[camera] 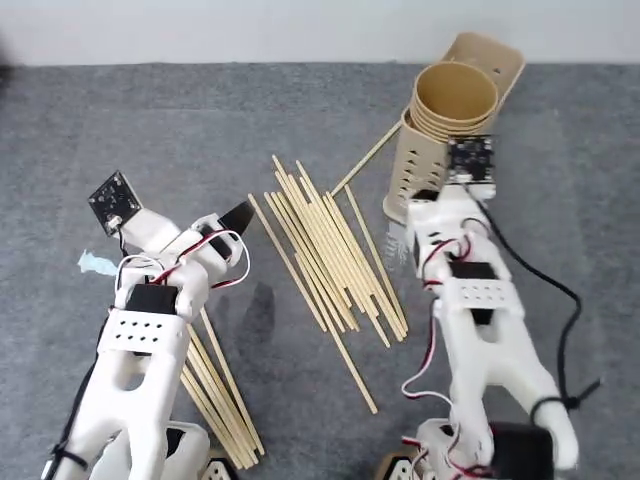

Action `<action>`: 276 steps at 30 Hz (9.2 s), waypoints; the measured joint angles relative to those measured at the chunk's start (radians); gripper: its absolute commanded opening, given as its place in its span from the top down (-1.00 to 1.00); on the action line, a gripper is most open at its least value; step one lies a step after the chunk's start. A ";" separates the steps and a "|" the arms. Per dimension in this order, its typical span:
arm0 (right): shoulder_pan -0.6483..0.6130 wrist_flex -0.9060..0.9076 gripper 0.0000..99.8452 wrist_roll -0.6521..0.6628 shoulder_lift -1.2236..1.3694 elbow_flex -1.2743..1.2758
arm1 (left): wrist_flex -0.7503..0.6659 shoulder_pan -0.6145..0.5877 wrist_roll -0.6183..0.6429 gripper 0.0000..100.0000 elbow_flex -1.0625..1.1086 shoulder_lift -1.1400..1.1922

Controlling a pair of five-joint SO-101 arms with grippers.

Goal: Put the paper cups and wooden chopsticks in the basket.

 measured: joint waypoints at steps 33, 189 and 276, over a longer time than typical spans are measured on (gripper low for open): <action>-0.373 -0.285 0.98 -0.051 0.445 -0.288 | 0.000 0.000 0.000 0.40 0.000 0.000; -0.071 1.396 0.27 0.298 0.893 -2.142 | -0.003 0.003 0.000 0.40 0.000 0.000; -0.098 1.547 0.98 0.631 0.832 -1.875 | -0.003 0.000 0.000 0.40 0.000 0.000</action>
